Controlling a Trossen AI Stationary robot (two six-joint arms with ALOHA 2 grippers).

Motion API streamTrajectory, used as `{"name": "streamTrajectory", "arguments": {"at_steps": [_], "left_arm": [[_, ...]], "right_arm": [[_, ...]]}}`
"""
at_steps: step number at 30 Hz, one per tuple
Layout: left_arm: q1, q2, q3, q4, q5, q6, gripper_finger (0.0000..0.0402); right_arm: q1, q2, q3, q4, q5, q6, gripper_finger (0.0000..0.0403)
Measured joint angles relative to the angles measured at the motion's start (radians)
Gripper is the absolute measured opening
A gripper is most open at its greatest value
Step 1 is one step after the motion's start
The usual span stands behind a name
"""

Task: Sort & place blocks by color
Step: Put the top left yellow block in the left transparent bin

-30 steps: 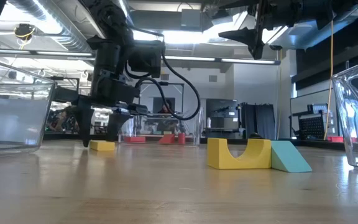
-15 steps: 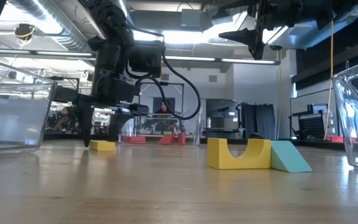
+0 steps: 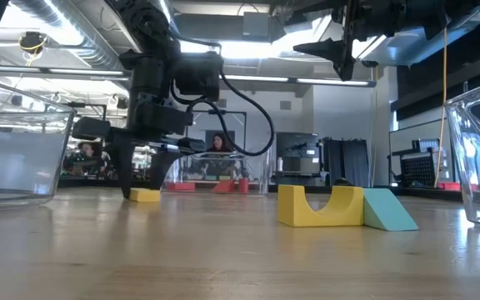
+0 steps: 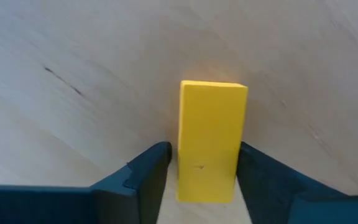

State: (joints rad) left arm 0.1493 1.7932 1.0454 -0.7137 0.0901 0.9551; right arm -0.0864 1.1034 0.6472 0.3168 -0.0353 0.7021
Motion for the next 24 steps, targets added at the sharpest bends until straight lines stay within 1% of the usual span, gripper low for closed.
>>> {"name": "streamTrajectory", "arguments": {"at_steps": [2,4,7,11,14,18,21,24], "left_arm": [[0.0,0.0,0.002,0.004,-0.013,-0.016,0.0147],[0.0,0.001,0.012,-0.003,-0.029,-0.067,0.0117],[0.017,0.0,0.049,-0.001,-0.032,-0.154,0.0112],[0.049,-0.057,0.082,-0.004,-0.01,-0.248,0.0112],[0.074,-0.135,0.087,-0.002,0.016,-0.337,0.0112],[0.109,-0.268,0.081,0.06,0.061,-0.504,0.0112],[0.114,-0.379,0.06,0.154,0.07,-0.642,0.0112],[0.104,-0.491,0.021,0.308,0.069,-0.761,0.0112]], "right_arm": [[0.0,0.0,0.0,0.0,0.0,0.0,0.0272],[0.0,0.0,0.0,0.0,0.0,-0.001,0.0272],[0.0,0.0,0.0,0.0,0.0,-0.003,0.0272],[0.0,0.0,0.0,0.0,0.0,-0.003,0.0272],[0.0,0.0,0.0,0.0,0.0,-0.003,0.0272],[0.0,0.0,0.0,0.0,0.0,-0.003,0.0272],[0.0,0.0,0.0,0.0,0.0,-0.003,0.0272],[0.0,0.0,0.0,0.0,0.0,-0.003,0.0272]]}}
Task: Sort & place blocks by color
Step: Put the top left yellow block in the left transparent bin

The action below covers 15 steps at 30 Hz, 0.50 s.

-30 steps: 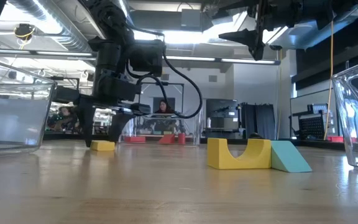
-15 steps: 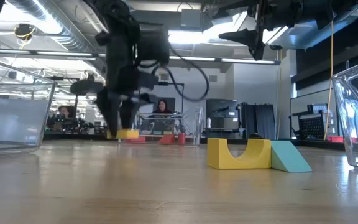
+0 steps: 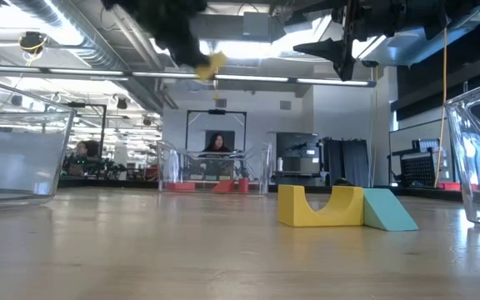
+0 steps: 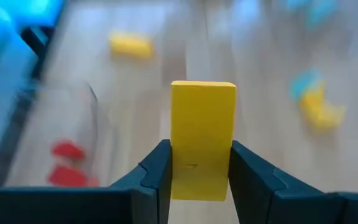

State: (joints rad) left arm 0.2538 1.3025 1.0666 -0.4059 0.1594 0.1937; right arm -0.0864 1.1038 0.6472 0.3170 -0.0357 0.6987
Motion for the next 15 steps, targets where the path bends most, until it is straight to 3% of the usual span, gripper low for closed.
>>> {"name": "streamTrajectory", "arguments": {"at_steps": [8,15], "left_arm": [[-0.07,-0.207,-0.226,0.471,-0.076,-0.29,0.0112],[-0.152,-0.231,-0.404,0.792,-0.148,-0.481,0.0112]], "right_arm": [[0.0,0.0,0.0,0.004,-0.001,-0.027,0.0272],[0.0,0.0,0.0,0.031,-0.011,-0.213,0.0272]]}}
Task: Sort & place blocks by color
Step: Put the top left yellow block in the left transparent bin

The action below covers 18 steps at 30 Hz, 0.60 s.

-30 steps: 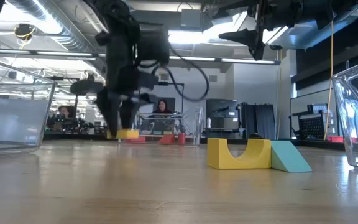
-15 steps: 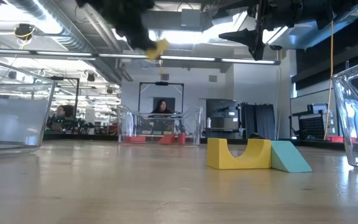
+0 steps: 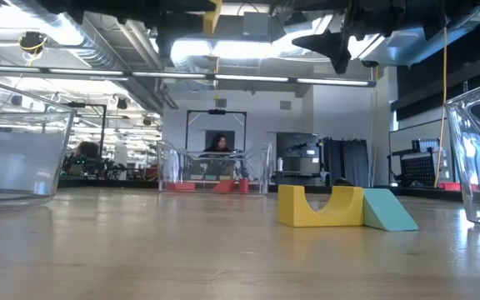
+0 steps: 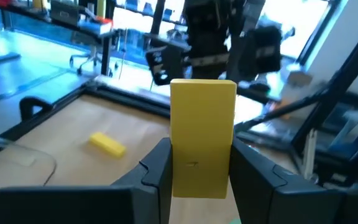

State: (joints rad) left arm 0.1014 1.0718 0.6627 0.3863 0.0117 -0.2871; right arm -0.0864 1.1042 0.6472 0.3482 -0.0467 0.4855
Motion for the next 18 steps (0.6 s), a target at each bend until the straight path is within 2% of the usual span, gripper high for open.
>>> {"name": "streamTrajectory", "arguments": {"at_steps": [6,16,18], "left_arm": [[-0.03,0.002,-0.019,0.048,-0.055,-0.018,0.0112],[-0.03,0.002,-0.018,0.046,-0.033,-0.011,0.0112],[-0.032,0.001,-0.001,-0.015,0.0,0.007,0.0112]], "right_arm": [[0.0,0.0,0.0,0.0,0.0,-0.114,0.0272],[0.0,0.0,0.0,0.0,0.001,-0.128,0.0272],[0.0,0.0,0.0,0.0,0.001,-0.128,0.0272]]}}
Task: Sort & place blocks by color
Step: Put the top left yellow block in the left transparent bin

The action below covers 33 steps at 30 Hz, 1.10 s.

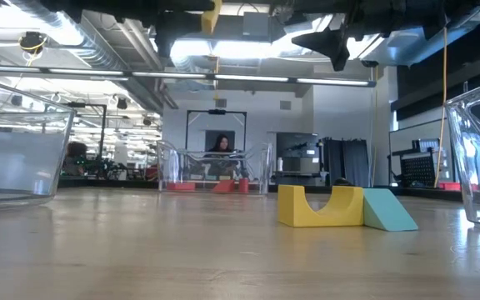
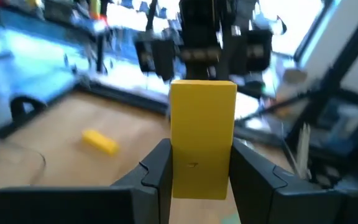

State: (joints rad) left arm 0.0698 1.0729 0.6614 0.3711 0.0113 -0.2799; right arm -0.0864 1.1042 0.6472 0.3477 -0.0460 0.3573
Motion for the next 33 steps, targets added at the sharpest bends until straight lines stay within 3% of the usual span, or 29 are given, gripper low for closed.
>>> {"name": "streamTrajectory", "arguments": {"at_steps": [5,9,12,16,19,22,27,33], "left_arm": [[-0.09,-0.014,0.154,-0.418,0.027,0.005,0.0112],[-0.264,0.007,0.312,-0.843,-0.055,-0.014,0.0112],[-0.434,0.025,0.388,-1.107,-0.136,-0.134,0.0112],[-0.683,0.061,0.424,-1.295,-0.203,-0.374,0.0112],[-0.832,0.098,0.41,-1.367,-0.231,-0.547,0.0112],[-0.907,0.148,0.381,-1.392,-0.248,-0.625,0.0112],[-0.92,0.229,0.316,-1.376,-0.24,-0.554,0.0112],[-0.899,0.29,0.201,-1.258,-0.109,-0.445,0.0112]], "right_arm": [[0.0,0.0,0.0,0.0,0.0,0.0,0.0272],[0.0,0.0,0.0,-0.004,0.0,0.0,0.0272],[0.0,0.0,0.0,-0.013,0.0,0.0,0.0272],[0.0,-0.001,0.0,-0.026,0.001,0.0,0.0272],[0.0,-0.001,0.0,-0.039,0.001,0.0,0.0272],[0.0,-0.001,0.0,-0.04,0.001,0.0,0.0272],[0.0,-0.001,0.0,-0.04,0.003,-0.001,0.0272],[0.0,-0.001,0.0,-0.04,0.003,0.0,0.0272]]}}
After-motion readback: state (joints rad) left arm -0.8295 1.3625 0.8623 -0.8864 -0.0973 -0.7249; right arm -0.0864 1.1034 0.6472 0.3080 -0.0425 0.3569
